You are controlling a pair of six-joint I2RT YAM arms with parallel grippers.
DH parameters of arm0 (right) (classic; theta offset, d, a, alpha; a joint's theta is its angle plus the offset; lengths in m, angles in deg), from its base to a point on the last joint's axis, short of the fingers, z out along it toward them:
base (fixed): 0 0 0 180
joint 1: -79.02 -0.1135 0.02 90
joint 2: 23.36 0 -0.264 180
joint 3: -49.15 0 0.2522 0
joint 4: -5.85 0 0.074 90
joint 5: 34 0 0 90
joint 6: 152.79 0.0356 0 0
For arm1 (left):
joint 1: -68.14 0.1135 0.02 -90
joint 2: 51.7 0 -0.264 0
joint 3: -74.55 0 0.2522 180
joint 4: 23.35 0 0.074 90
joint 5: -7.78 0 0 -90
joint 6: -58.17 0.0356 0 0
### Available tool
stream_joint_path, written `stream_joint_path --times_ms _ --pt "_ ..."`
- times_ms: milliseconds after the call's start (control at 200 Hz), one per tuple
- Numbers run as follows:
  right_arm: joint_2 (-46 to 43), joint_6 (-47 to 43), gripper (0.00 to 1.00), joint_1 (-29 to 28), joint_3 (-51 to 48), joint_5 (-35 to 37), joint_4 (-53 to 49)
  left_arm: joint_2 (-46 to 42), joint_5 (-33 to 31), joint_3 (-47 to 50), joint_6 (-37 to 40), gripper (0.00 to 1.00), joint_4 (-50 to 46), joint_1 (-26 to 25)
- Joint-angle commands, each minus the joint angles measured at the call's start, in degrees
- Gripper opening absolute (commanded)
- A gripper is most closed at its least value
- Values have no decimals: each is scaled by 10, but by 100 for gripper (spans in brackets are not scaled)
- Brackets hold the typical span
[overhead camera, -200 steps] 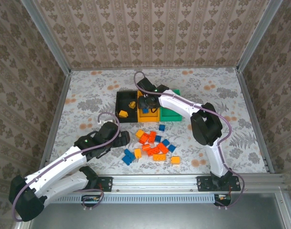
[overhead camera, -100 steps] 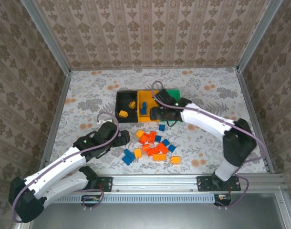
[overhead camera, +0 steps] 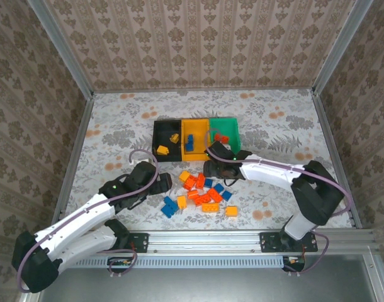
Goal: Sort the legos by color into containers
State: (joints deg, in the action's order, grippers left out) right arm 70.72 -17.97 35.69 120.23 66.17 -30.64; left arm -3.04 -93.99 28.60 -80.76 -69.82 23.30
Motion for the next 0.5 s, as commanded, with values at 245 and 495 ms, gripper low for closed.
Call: stream_joint_path --times_ms 245,495 --pt "99 39 64 20 66 48 -24 -16 13 17 -20 100 14 8" --pt "94 24 43 23 42 55 5 -19 11 20 -17 100 13 8"
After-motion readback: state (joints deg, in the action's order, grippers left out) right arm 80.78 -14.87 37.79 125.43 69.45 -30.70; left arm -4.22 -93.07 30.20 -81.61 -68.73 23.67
